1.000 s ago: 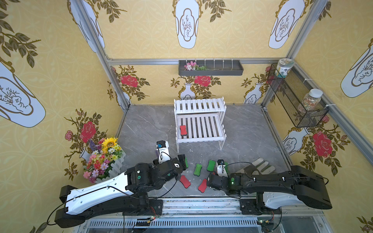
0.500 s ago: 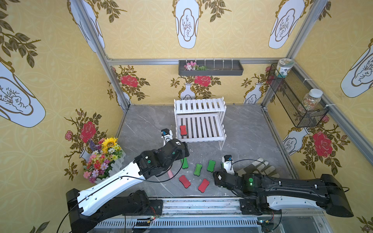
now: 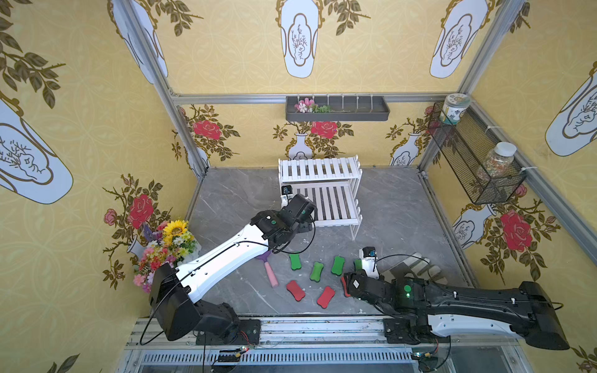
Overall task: Remove the whiteboard erasers from the shelf
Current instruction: Place the whiteboard eraser at the center of the board, then pick up the whiteboard eraser from the shelf.
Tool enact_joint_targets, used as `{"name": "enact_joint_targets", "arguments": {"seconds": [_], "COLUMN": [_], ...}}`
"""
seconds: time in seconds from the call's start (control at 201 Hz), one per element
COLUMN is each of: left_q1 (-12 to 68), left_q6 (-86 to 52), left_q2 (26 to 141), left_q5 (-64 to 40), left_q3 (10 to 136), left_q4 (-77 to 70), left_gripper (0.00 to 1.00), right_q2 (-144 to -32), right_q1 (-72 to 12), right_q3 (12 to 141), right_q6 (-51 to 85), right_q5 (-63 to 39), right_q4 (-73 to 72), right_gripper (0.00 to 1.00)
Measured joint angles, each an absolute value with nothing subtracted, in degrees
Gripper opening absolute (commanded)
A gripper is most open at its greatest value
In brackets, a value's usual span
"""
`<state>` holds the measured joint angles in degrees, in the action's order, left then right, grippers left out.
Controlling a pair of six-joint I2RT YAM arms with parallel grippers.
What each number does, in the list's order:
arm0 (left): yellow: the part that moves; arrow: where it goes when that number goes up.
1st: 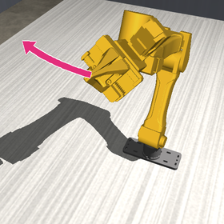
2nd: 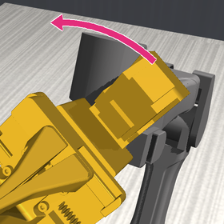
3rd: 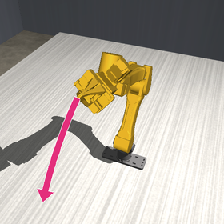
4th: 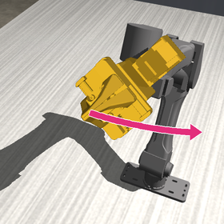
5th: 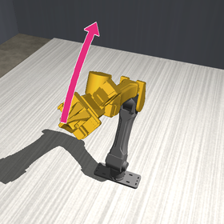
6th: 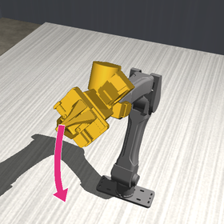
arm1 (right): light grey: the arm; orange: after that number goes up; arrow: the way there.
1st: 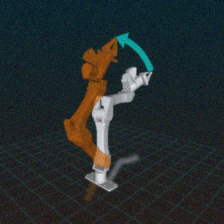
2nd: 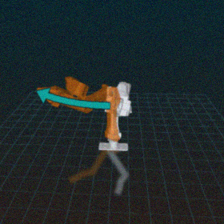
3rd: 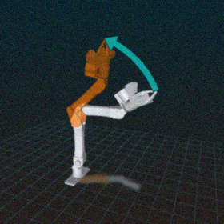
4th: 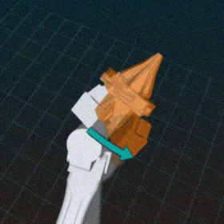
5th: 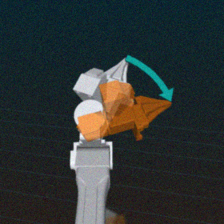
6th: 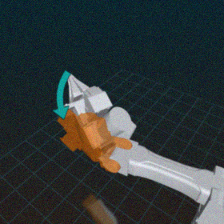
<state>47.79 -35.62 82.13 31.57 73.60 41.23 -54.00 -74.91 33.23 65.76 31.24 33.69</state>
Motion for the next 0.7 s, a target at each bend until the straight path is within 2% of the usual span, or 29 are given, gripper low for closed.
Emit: {"name": "enact_joint_targets", "arguments": {"seconds": [0.473,0.702], "left_q1": [46.4,45.3], "left_q6": [-31.5,-32.4], "left_q2": [91.3,93.1], "left_q5": [35.5,37.5], "left_q3": [76.8,77.5], "left_q4": [37.3,38.0], "left_gripper": [0.62,0.62], "right_q2": [-47.6,-47.2], "right_q1": [-75.0,-75.0], "right_q3": [30.9,31.1], "right_q6": [67.5,67.7], "right_q5": [31.9,33.1], "right_q4": [38.2,39.3], "right_gripper": [0.66,0.67]}}
